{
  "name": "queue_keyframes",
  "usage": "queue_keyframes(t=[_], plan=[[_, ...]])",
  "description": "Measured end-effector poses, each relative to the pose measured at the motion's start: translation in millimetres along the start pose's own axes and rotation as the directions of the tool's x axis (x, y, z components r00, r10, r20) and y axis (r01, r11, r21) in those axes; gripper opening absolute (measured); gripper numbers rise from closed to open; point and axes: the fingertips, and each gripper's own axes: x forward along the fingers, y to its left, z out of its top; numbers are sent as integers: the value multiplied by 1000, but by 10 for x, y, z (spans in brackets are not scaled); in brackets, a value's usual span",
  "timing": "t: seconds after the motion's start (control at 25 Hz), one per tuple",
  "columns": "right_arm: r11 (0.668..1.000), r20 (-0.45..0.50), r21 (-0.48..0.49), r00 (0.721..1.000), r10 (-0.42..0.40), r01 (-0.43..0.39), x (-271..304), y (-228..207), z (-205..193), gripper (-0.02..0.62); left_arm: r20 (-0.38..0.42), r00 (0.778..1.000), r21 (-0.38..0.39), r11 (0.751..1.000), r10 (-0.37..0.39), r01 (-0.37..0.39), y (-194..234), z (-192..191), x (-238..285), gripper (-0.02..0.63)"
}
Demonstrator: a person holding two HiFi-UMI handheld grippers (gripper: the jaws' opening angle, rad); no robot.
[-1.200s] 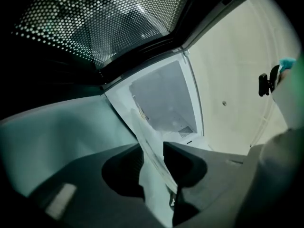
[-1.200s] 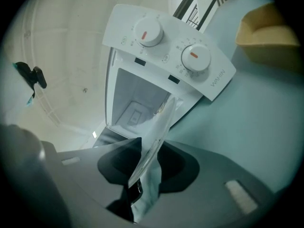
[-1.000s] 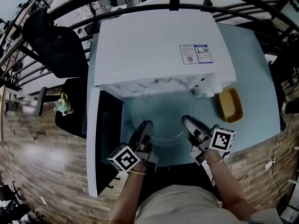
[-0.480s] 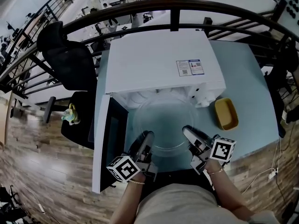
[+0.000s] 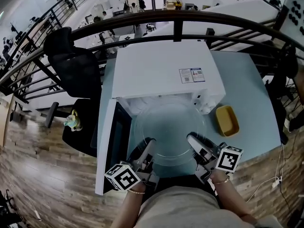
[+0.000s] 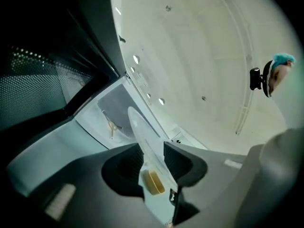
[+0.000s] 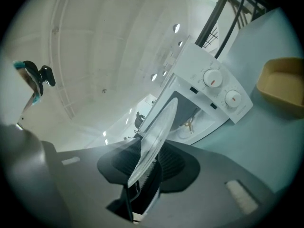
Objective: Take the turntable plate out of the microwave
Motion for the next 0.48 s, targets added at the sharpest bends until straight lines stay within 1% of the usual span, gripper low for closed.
queue_keyframes(t=[0.24, 0.48], plan=[[999, 15, -46, 1000, 24, -23, -45, 215, 70, 143, 23, 999, 30, 998, -47, 47, -194, 107, -70, 135], [994, 43, -93, 997, 57, -53, 33, 390, 243, 143, 55, 994, 64, 994, -94, 90, -321, 332, -29, 135]])
